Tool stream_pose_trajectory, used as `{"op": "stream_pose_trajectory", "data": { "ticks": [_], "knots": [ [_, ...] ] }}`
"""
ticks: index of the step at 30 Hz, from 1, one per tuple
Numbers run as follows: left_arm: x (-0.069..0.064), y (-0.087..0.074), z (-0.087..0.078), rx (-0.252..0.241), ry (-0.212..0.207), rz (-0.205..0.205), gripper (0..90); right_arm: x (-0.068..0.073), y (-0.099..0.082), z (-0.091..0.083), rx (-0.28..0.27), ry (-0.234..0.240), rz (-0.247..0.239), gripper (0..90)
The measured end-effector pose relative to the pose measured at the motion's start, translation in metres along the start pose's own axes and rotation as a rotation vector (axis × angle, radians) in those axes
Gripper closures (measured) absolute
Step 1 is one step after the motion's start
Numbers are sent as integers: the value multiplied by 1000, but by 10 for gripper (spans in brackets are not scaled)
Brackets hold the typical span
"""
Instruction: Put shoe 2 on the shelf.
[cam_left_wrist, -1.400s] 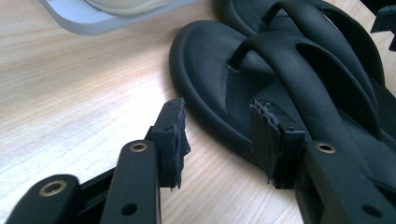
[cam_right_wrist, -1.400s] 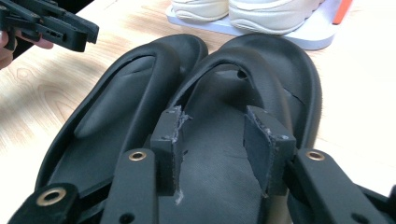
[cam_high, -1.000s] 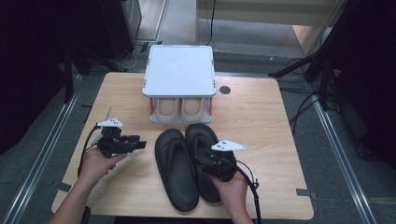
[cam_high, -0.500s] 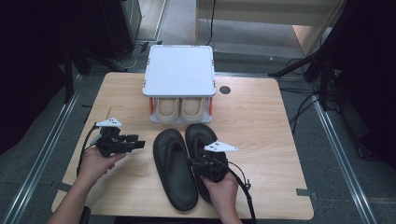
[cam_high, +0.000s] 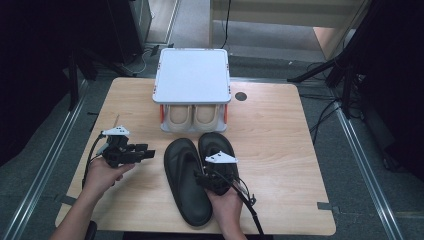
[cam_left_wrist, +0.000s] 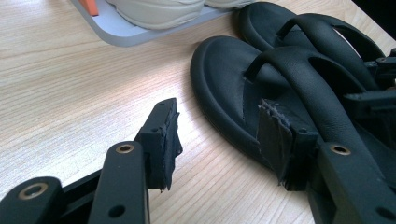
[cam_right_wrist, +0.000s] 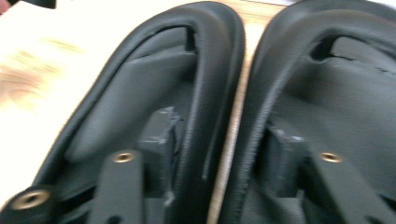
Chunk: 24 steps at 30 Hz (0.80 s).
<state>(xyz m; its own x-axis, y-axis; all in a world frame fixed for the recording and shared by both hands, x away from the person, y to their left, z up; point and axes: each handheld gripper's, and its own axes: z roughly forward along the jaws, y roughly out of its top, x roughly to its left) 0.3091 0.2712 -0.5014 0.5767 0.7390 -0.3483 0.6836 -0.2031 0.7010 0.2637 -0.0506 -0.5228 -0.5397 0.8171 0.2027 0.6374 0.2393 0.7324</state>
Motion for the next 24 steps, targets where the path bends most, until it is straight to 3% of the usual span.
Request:
{"op": "stream_pose_trajectory", "data": {
  "ticks": [5,8,13,18,24],
  "knots": [
    [0,0,-1,-4,6,-2,489,-5,1,-3,11,12,37,680],
    [1,0,-1,-9,7,-4,489,-10,2,-4,23,34,78,710],
    [3,0,-2,-11,9,-6,489,-16,4,-10,42,42,91,756],
    [6,1,-5,-14,19,-17,485,-21,7,-22,59,91,46,757],
    [12,-1,-10,-14,32,-32,478,-26,17,-34,83,204,-76,758]
  ]
}}
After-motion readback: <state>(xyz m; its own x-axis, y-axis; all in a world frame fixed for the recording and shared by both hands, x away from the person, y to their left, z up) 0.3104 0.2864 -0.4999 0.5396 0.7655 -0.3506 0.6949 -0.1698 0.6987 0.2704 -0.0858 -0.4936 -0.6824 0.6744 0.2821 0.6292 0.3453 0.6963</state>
